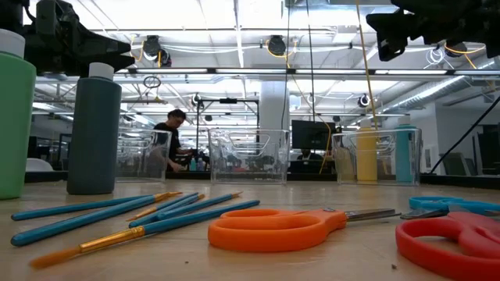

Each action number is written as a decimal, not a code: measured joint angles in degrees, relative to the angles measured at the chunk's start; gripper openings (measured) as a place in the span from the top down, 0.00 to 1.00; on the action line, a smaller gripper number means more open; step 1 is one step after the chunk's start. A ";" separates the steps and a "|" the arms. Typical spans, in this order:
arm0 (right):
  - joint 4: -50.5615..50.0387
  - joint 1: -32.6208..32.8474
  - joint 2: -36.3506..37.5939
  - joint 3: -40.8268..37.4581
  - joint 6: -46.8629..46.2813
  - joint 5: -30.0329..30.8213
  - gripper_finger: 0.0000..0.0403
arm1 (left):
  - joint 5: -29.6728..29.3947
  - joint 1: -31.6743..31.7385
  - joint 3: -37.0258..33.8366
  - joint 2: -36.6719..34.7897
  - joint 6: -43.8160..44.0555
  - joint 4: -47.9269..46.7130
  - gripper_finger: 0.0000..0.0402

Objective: Pick & Place Paint Supplies
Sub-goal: Put the blue paint bottle into the right transparent bin

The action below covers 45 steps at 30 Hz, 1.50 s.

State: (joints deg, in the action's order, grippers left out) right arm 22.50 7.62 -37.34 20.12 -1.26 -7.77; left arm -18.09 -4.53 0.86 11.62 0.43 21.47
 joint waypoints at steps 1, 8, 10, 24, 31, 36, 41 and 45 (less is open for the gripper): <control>-0.04 0.00 -0.02 0.02 0.00 0.00 0.52 | 0.02 0.02 0.00 -0.02 0.33 0.66 0.48; 0.55 -0.04 -0.02 0.02 0.60 0.28 0.54 | 0.01 0.00 0.00 -0.01 4.25 1.38 0.48; 1.17 -0.04 -0.02 0.02 1.46 0.31 0.54 | 0.02 0.02 0.00 -0.02 4.27 1.18 0.48; 4.33 -3.20 -0.01 0.01 6.94 0.45 0.54 | 6.32 -2.49 11.51 5.65 13.18 -11.85 0.41; 2.72 -6.31 -0.04 0.02 6.49 0.44 0.54 | 10.63 -9.12 26.61 23.27 11.31 -35.61 0.31; 2.50 -6.95 -0.04 0.02 6.49 0.44 0.54 | 10.12 -12.82 32.85 32.53 13.35 -44.37 0.32; 2.43 -6.95 -0.04 0.01 6.47 0.26 0.54 | 8.59 -14.58 34.52 37.93 16.44 -47.65 0.38; 2.41 -6.93 -0.04 0.02 6.47 0.24 0.55 | 8.19 -14.78 34.57 40.01 18.13 -48.03 0.42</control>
State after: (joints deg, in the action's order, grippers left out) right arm 24.91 0.69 -37.39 20.14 5.21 -7.53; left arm -9.89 -19.31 35.43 51.63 18.57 -26.57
